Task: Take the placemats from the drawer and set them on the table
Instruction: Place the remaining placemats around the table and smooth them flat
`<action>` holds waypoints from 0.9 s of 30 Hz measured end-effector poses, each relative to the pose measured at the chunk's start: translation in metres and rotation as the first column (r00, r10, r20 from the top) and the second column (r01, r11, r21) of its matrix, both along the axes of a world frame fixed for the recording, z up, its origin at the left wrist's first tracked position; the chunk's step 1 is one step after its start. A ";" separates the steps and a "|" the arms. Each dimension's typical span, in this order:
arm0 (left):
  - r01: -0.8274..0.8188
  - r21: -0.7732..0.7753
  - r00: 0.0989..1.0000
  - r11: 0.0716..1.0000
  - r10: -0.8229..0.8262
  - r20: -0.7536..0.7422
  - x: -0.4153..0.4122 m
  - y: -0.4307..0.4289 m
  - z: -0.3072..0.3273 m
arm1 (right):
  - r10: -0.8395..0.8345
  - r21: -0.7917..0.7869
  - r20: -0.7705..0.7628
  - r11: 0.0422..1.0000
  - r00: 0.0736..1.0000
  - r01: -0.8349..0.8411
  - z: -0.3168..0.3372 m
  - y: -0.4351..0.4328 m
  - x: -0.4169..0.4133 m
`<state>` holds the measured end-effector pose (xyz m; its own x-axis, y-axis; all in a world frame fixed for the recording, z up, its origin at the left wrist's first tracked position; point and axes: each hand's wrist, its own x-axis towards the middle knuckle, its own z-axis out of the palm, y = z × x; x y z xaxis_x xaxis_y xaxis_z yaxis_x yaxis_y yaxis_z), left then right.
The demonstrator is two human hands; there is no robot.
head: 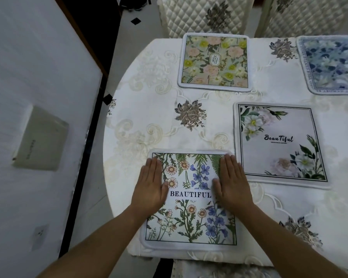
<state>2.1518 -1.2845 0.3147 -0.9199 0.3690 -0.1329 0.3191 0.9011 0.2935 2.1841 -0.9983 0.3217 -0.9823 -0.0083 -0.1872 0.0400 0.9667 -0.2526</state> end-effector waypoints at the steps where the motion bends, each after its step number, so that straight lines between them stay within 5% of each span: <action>1: 0.004 -0.001 1.000 1.000 -0.004 0.003 0.009 -0.002 0.000 | 0.005 -0.009 -0.004 1.000 1.000 -0.005 0.001 -0.002 0.011; 10: 0.090 -0.025 0.996 0.996 -0.089 0.009 0.087 -0.022 0.010 | 0.011 -0.061 0.048 0.998 0.999 -0.008 0.011 -0.021 0.108; 19: 0.080 -0.115 0.997 0.990 -0.078 0.027 0.090 -0.019 0.058 | 0.026 0.129 0.167 0.991 0.986 -0.048 0.086 -0.024 0.095; 27: 0.218 -0.204 0.976 0.954 -0.213 0.046 0.073 0.011 0.113 | -0.067 0.326 0.028 0.944 0.997 0.054 0.127 0.022 0.129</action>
